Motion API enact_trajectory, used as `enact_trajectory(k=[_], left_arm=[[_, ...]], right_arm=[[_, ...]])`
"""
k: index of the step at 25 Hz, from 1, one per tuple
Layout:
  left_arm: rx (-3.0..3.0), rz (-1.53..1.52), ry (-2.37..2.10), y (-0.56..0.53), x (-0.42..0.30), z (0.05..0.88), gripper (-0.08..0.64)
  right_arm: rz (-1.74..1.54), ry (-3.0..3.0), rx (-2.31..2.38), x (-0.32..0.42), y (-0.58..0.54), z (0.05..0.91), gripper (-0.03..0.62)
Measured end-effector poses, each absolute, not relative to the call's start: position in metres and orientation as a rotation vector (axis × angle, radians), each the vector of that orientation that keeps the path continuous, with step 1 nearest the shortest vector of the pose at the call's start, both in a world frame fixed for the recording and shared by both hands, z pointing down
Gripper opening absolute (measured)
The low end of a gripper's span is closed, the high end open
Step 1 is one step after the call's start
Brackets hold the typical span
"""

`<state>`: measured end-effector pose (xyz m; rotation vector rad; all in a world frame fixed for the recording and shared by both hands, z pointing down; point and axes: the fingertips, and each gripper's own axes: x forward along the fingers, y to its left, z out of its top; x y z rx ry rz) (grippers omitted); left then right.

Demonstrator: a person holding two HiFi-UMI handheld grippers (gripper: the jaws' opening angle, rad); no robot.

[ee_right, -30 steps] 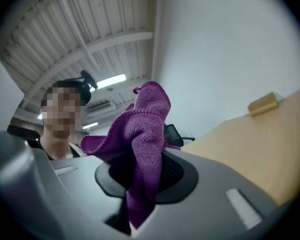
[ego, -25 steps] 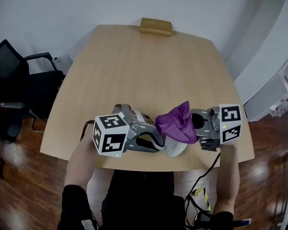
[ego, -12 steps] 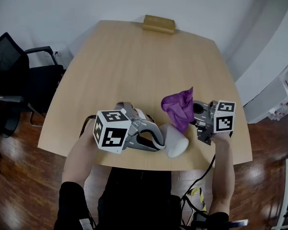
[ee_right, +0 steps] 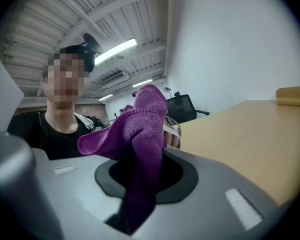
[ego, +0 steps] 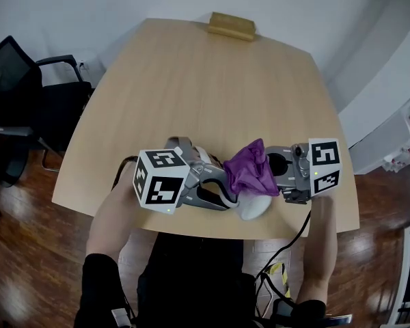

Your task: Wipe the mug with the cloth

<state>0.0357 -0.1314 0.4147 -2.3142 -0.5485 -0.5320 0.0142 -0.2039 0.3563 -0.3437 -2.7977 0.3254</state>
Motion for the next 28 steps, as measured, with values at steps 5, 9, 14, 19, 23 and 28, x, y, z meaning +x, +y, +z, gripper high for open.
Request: enact_trajectory(k=[5,9,14,19,23,28], left_arm=[[-2.330,-0.529,-0.548,-0.131,0.037,0.413,0.055],[-2.338,-0.532,-0.555,-0.132,0.037,0.413,0.055],[-2.337,-0.536,-0.552,-0.133,0.034,0.414,0.055],[-2.342,-0.544,-0.539,-0.138,0.041,0.408,0.055],[-2.342,-0.540,-0.528,-0.136,0.036,0.413,0.055],[-2.361,-0.518,-0.535,-0.137,0.033,0.414,0.055]], right_arm=[[0.308,-2.690,0.012,0.009,-0.255,0.389,0.077],[0.207,-2.822,0.040,0.024,-0.254,0.349,0.077],[-0.086,-2.803,-0.360,0.016,-0.175,0.310,0.077],[-0.076,-2.658,-0.390,0.004,-0.167,0.334,0.077],[-0.030,-2.706,-0.388,0.004,-0.196,0.352,0.077],[0.024,-2.643,-0.115,0.002,-0.250,0.388,0.077]])
